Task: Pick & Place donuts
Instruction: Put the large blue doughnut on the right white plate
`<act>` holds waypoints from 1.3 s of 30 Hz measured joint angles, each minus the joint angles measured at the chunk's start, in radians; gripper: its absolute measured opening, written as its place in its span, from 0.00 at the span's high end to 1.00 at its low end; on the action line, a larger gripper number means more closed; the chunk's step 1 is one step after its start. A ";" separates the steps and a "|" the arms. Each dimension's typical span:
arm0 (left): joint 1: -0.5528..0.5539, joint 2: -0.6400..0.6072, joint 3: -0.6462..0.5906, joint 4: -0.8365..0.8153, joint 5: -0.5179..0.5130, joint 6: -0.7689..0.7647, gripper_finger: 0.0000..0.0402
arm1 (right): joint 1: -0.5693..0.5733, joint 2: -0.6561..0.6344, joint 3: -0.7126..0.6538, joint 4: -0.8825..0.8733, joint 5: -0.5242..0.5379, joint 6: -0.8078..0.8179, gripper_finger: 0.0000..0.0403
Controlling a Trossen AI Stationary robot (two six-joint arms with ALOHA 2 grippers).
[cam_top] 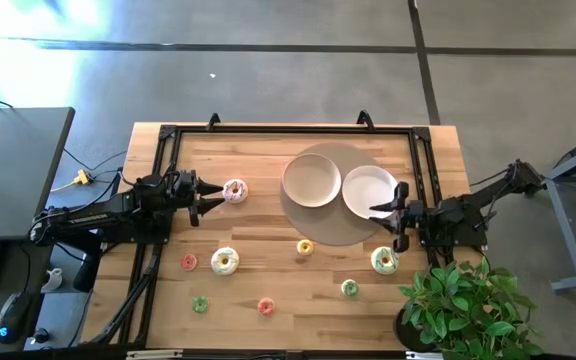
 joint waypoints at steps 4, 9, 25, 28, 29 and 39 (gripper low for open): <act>0.000 0.000 0.000 0.000 0.000 0.000 0.48 | 0.000 0.001 0.000 0.015 0.010 0.006 0.69; 0.000 0.000 0.000 0.000 0.000 0.000 0.48 | -0.001 0.001 0.001 0.013 0.033 -0.037 0.69; 0.000 0.000 0.000 0.001 -0.081 -0.028 0.48 | -0.157 0.001 0.007 0.009 0.017 -0.172 0.69; 0.000 0.004 0.000 -0.001 -0.057 -0.020 0.48 | -0.178 0.001 0.008 -0.014 -0.019 -0.145 0.69; 0.000 0.004 0.000 -0.002 -0.049 0.001 0.48 | -0.184 0.001 0.008 -0.030 -0.032 -0.142 0.69; 0.000 0.004 0.000 -0.002 -0.052 0.045 0.48 | -0.208 0.001 0.010 -0.160 -0.104 0.068 0.69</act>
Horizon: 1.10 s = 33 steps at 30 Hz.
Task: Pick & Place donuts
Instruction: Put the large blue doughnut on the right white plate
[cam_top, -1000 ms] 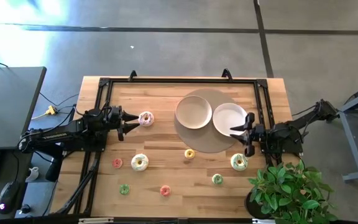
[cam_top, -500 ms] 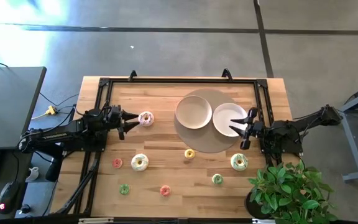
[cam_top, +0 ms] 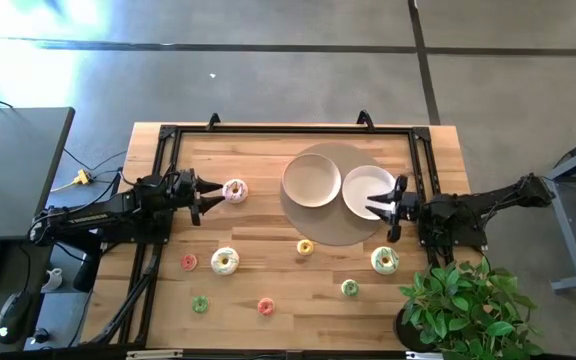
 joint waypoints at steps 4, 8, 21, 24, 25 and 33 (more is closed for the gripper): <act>0.000 0.000 0.000 0.000 0.012 0.000 0.48 | 0.002 0.000 0.001 -0.070 -0.120 0.141 0.69; 0.000 0.000 0.000 0.001 0.026 0.010 0.48 | 0.012 0.009 0.002 -0.084 -0.256 0.227 0.69; 0.000 0.000 -0.004 0.086 0.022 0.003 0.48 | 0.017 0.349 0.379 -0.367 -0.293 0.259 0.69; 0.000 -0.001 -0.003 0.126 0.029 0.035 0.48 | 0.017 0.532 0.461 -0.527 -0.344 0.369 0.69; 0.000 0.000 -0.003 0.132 0.029 0.048 0.48 | 0.018 0.590 0.484 -0.578 -0.368 0.407 0.69; 0.000 0.000 -0.003 0.162 0.022 0.090 0.48 | 0.052 0.925 0.530 -0.725 -0.565 0.568 0.69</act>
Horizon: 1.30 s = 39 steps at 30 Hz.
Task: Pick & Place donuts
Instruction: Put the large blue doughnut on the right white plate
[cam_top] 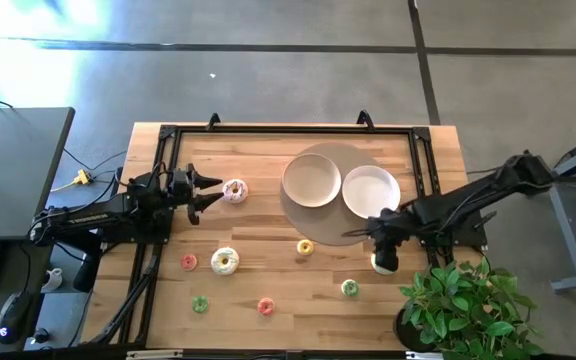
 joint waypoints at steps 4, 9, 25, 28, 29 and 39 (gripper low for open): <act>0.000 0.000 0.000 0.000 -0.002 0.000 0.48 | 0.023 0.076 0.001 0.003 -0.007 0.003 0.69; 0.000 0.000 0.001 0.000 -0.002 0.000 0.48 | 0.031 0.102 0.002 0.002 0.027 -0.009 0.69; 0.000 0.000 0.002 -0.002 -0.002 0.000 0.48 | 0.087 0.092 -0.060 0.096 0.001 0.096 0.97; 0.000 0.000 0.002 0.007 -0.003 0.000 0.48 | 0.071 0.072 -0.047 0.150 0.053 0.057 0.94; 0.000 0.000 0.002 0.014 -0.003 0.000 0.48 | 0.062 0.061 -0.023 0.169 0.083 0.015 0.94; 0.000 0.000 0.003 0.124 -0.003 -0.003 0.48 | -0.122 -0.076 0.079 0.123 0.699 -0.160 0.97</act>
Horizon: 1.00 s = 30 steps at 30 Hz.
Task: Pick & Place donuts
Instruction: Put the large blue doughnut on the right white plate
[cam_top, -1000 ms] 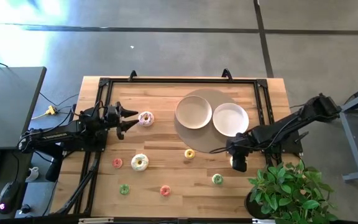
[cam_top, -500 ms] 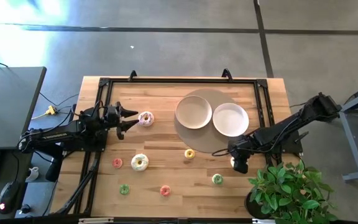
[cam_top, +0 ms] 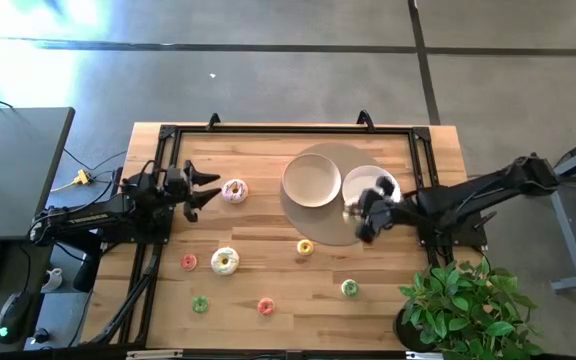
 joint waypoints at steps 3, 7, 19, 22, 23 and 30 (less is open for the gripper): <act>0.000 0.000 0.001 0.014 0.000 0.000 0.48 | -0.102 0.001 -0.014 -0.033 0.185 0.019 0.98; 0.000 0.000 0.001 0.010 0.000 0.000 0.48 | -0.287 0.007 -0.054 -0.033 0.122 0.051 0.99; 0.000 0.000 0.001 0.003 -0.002 0.000 0.48 | -0.580 0.020 -0.122 -0.021 -0.074 -0.028 0.93; 0.000 0.000 0.001 0.003 -0.002 0.000 0.48 | -0.602 0.020 -0.121 -0.004 -0.071 -0.066 0.87; 0.000 0.000 0.001 0.003 -0.002 0.000 0.48 | -0.608 0.020 -0.122 -0.004 -0.079 -0.083 0.85; 0.000 0.000 0.001 0.003 -0.002 0.000 0.48 | -0.637 0.020 -0.119 -0.008 -0.115 -0.161 0.72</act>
